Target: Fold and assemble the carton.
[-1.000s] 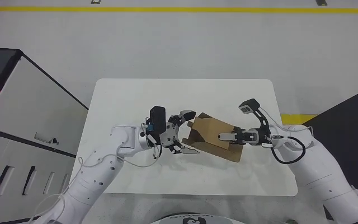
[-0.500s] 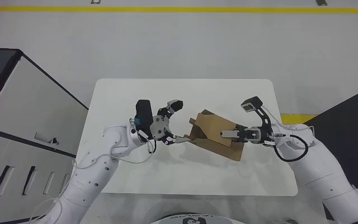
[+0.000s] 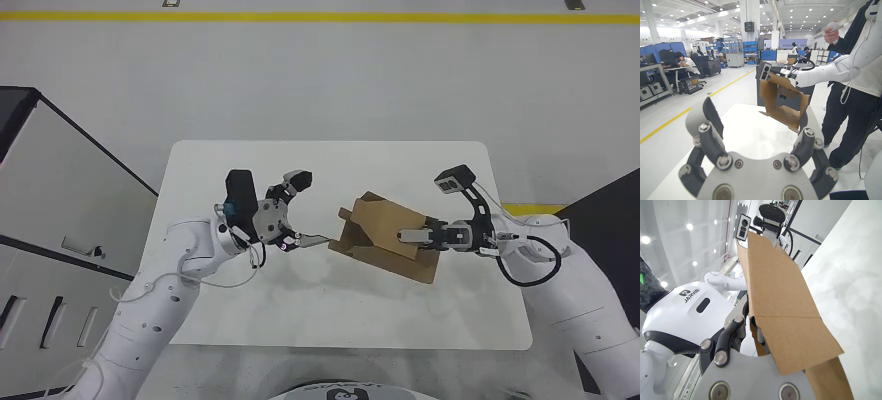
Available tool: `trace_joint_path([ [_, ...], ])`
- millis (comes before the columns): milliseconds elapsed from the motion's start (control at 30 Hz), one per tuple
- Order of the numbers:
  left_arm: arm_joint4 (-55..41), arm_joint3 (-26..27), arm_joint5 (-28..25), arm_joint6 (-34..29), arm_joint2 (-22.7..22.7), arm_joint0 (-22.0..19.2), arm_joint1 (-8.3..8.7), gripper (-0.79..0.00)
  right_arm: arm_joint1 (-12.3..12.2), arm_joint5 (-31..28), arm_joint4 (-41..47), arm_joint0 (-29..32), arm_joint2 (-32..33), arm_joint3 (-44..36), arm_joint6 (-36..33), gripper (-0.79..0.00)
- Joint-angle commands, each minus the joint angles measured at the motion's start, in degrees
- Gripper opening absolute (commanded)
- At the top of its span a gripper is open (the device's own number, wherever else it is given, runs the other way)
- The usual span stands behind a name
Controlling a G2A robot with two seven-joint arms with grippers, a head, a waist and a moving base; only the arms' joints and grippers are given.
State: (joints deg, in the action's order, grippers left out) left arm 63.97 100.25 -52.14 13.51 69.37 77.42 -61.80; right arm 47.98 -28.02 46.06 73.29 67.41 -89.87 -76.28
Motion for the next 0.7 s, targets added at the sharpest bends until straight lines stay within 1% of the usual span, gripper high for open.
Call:
trace_joint_path([
  [0,0.3,0.4,-0.1,-0.3,-0.1,-0.1,0.01,-0.785,0.0,0.0,0.0,0.0,0.0,0.0,0.0,-0.785],
  [167,0.3,0.4,-0.1,-0.3,-0.1,-0.1,0.01,-0.785,0.0,0.1,-0.1,0.1,0.0,0.0,0.4,-0.785],
  [200,0.3,0.5,0.4,-0.6,-0.1,0.1,0.00,-0.785,0.1,0.4,-0.6,0.2,0.0,-0.1,1.3,-0.785],
  [267,-0.1,0.7,0.9,-1.5,0.4,0.4,0.09,-0.785,0.1,0.0,-1.5,0.2,0.3,-0.1,0.8,-0.785],
  [533,-2.9,1.7,-1.0,-5.0,5.1,3.1,1.08,-0.785,0.1,0.5,-4.4,-2.3,1.5,1.3,-0.5,-0.785],
  [667,-4.4,2.0,-2.9,-7.4,6.6,4.4,1.55,-0.785,0.2,3.4,-4.6,-5.3,1.0,2.0,-3.4,-0.785],
])
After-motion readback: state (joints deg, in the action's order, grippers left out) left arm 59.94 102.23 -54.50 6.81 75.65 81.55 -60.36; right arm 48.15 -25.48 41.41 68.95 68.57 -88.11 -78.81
